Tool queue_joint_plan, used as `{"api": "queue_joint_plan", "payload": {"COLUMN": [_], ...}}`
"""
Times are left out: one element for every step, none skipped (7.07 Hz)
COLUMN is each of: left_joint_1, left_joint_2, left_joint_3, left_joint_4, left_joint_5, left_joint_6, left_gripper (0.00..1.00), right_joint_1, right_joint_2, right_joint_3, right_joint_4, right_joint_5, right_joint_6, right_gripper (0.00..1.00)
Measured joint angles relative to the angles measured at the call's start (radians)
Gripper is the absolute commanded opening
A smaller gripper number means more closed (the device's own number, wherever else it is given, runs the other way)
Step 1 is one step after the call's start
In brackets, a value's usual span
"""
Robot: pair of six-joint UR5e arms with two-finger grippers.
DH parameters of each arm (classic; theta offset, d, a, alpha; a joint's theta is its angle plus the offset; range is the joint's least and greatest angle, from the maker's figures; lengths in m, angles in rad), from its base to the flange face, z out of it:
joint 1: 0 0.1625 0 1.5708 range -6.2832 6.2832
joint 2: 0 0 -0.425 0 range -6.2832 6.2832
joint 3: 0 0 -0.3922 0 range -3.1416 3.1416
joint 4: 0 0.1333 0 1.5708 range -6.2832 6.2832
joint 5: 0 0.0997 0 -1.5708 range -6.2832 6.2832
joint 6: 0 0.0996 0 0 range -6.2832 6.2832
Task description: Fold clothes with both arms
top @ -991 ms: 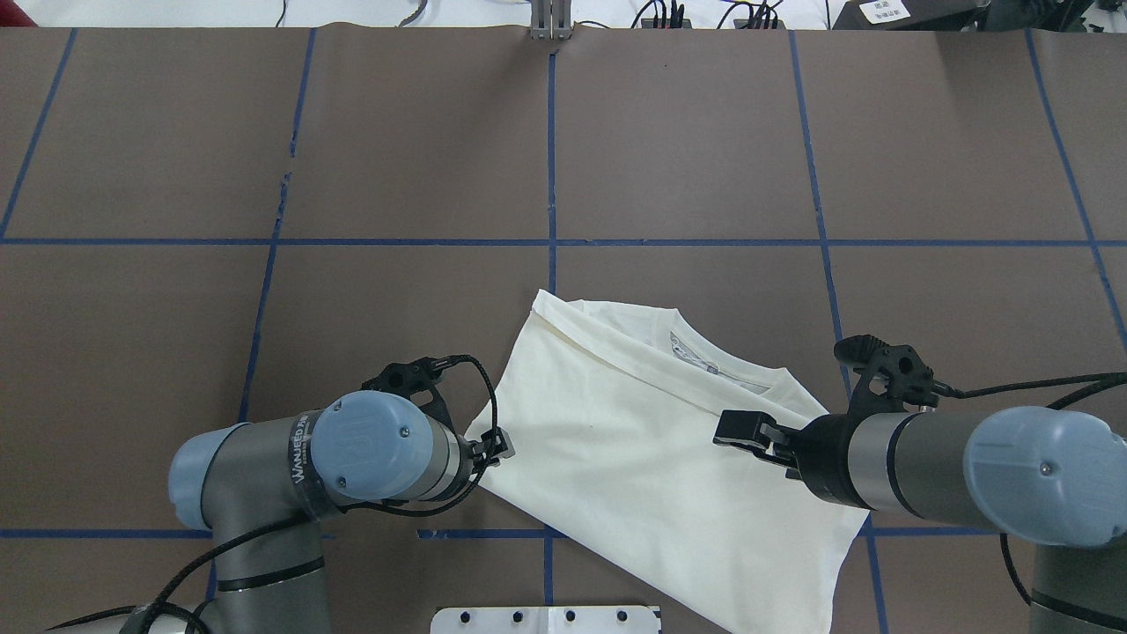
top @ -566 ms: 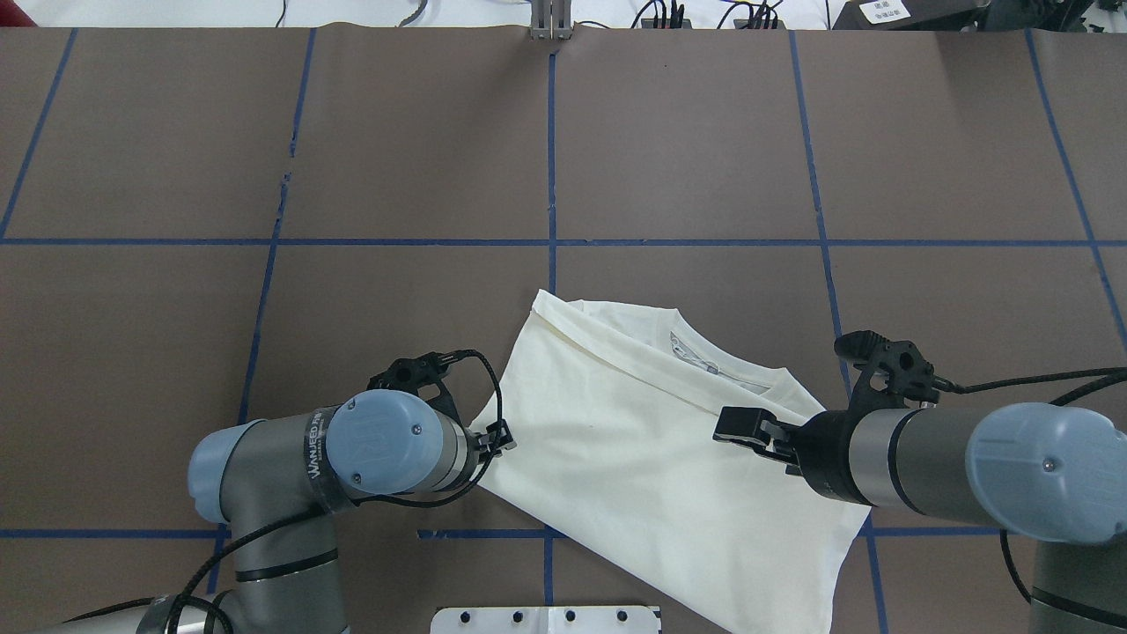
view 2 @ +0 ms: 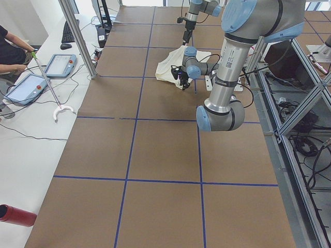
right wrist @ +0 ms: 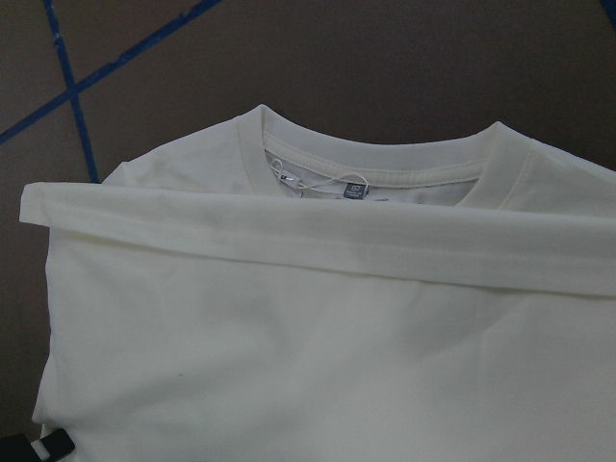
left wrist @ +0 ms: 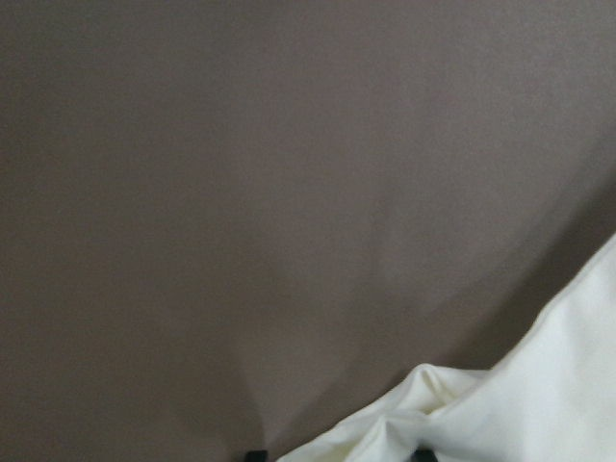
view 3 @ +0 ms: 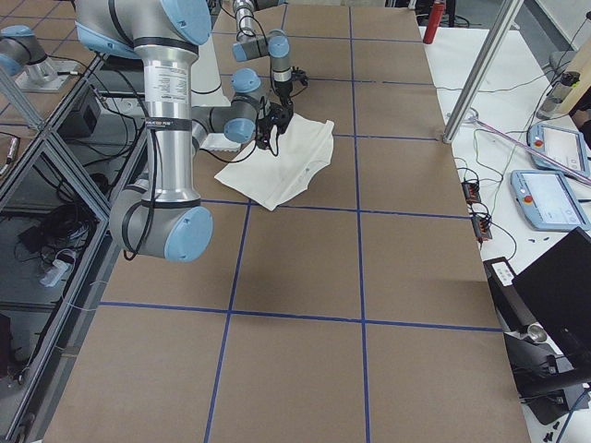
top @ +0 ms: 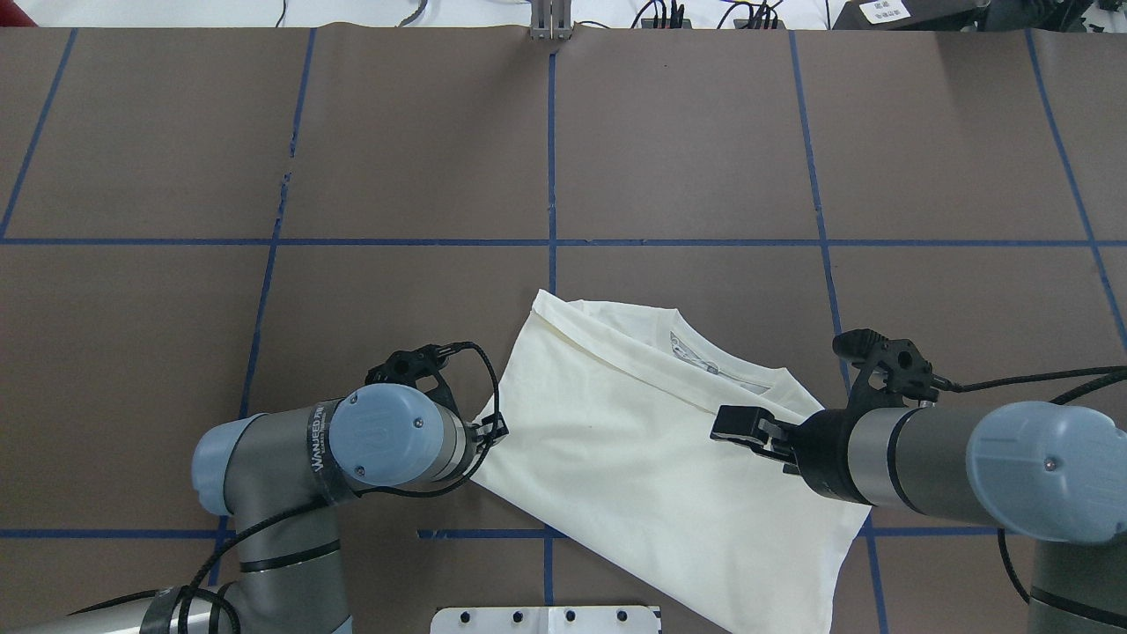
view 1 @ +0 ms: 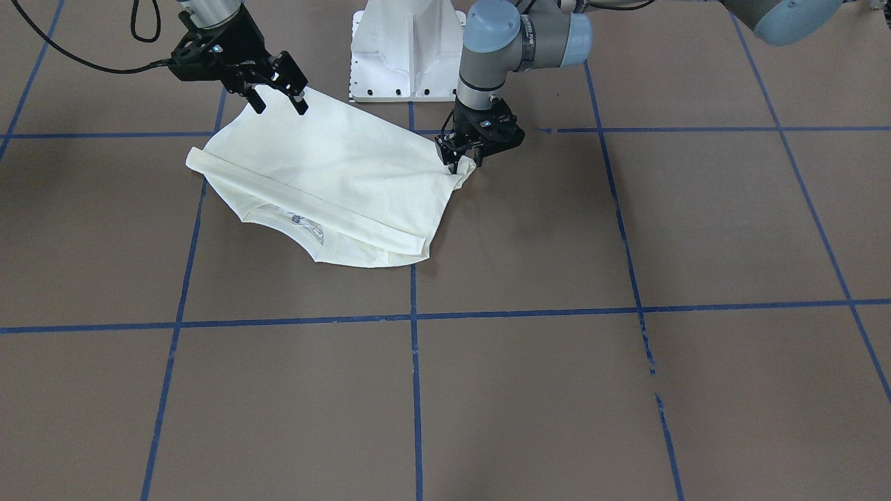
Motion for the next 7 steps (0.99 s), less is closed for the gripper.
{"api": "queue_joint_plan", "payload": {"left_joint_1": [-0.003,-0.009,-0.021,-0.052,-0.112,-0.189,-0.26], "left_joint_2": [0.0,-0.001,-0.001,-0.002,-0.009,-0.032,-0.076], "left_joint_3": [0.0,-0.003,-0.007,-0.008,-0.003,0.027,0.095], "left_joint_4": [0.001,0.003,0.006,0.009,0.01,0.009,0.001], "left_joint_5": [-0.001,-0.003,-0.006,-0.01,-0.012,-0.013,-0.013], "left_joint_6": [-0.001,-0.003,-0.003,0.001,0.022,0.063,0.108], "left_gripper": [0.0,0.0,0.0,0.0,0.0,0.0,0.0], "right_joint_1": [0.0,0.001,0.001,0.002,0.002,0.005,0.008], "right_joint_2": [0.0,0.0,-0.001,-0.002,-0.003,-0.004,-0.003], "right_joint_3": [-0.001,-0.001,-0.001,-0.001,0.0,0.001,0.003], "right_joint_4": [0.0,0.0,0.0,0.0,0.0,0.0,0.0], "right_joint_5": [0.0,0.0,-0.001,-0.001,-0.001,-0.001,-0.001], "right_joint_6": [0.0,0.0,0.0,0.0,0.0,0.0,0.0], "right_gripper": [1.0,1.0,1.0,1.0,1.0,1.0,1.0]}}
